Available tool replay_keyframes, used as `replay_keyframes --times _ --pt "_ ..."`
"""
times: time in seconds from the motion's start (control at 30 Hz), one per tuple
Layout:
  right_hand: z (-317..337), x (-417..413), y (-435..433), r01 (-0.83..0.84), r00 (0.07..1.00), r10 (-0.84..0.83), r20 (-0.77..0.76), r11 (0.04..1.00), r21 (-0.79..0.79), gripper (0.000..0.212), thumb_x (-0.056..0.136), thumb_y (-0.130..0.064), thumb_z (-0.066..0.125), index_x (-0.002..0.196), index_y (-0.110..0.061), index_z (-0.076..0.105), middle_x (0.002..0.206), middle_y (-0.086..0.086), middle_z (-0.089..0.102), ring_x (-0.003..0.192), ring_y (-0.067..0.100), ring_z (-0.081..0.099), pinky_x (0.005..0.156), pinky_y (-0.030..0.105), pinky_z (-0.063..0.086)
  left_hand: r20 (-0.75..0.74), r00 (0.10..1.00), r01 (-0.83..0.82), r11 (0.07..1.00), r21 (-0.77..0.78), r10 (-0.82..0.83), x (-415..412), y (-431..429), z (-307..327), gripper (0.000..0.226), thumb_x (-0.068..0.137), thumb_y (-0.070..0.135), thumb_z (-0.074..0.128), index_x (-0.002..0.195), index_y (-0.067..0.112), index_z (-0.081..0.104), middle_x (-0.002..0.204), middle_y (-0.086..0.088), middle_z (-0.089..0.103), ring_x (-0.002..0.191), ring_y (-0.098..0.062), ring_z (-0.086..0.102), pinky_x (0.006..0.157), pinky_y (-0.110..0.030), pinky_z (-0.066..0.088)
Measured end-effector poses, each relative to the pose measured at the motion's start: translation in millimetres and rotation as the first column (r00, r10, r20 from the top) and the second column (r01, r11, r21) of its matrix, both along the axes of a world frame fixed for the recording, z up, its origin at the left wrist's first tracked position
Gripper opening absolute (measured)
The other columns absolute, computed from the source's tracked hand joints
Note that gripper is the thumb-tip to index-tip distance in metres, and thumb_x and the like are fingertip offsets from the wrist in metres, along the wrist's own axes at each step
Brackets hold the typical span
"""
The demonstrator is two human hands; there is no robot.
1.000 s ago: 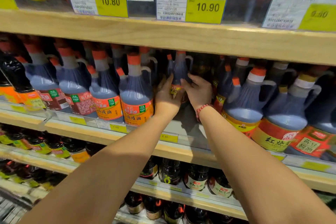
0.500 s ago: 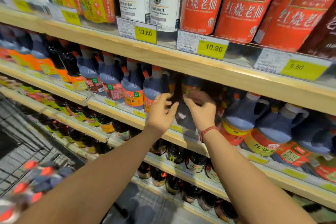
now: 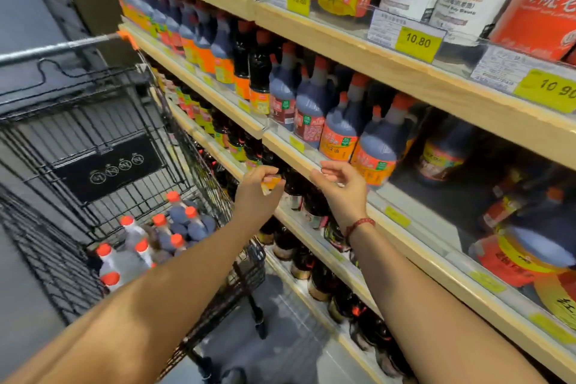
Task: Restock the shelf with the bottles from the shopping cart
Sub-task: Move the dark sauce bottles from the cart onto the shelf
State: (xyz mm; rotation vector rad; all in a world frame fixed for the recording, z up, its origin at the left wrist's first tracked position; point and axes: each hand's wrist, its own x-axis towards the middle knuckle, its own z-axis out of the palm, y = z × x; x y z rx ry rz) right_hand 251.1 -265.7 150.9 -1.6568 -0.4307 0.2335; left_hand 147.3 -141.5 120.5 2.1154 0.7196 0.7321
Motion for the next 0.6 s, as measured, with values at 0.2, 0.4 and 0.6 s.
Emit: replay_keyframes --times 0.2,0.4,0.6 --pt "-13.6 -33.3 66.2 -0.181 0.981 0.175 -0.081 0.980 -0.080 0.018 0.075 -0.022 0.076 0.089 -0.020 0.064 0.080 0.004 0.063 0.071 0.015 0.060 0.066 0.022 0.054 -0.048 0.976 -0.213 0.976 -0.048 0.211 -69.1 72.1 -19.3 0.026 0.086 0.024 0.066 0.109 0.011 0.063 0.103 -0.006 0.061 0.090 -0.014 0.056 0.081 -0.027 0.045" --pt "-51.9 -75.5 130.7 -0.305 0.951 0.308 -0.022 0.925 -0.226 0.020 0.075 -0.019 0.076 0.091 -0.016 0.064 0.081 -0.004 0.062 0.072 0.005 0.058 0.070 0.018 0.048 -0.122 0.928 -0.363 0.928 -0.089 0.351 -139.9 124.5 -46.8 0.020 0.084 0.020 0.067 0.101 0.009 0.063 0.096 -0.008 0.063 0.091 -0.024 0.059 0.078 -0.032 0.046" --pt "-106.1 -114.2 159.5 -0.456 0.890 0.427 -0.161 0.822 -0.340 0.021 0.078 -0.019 0.074 0.095 -0.018 0.062 0.088 0.001 0.062 0.078 0.010 0.058 0.068 0.015 0.046 -0.214 0.908 -0.396 0.905 -0.156 0.361 -185.5 140.6 -73.9 0.021 0.082 0.017 0.066 0.099 0.004 0.063 0.089 -0.009 0.060 0.084 -0.022 0.055 0.071 -0.034 0.044"
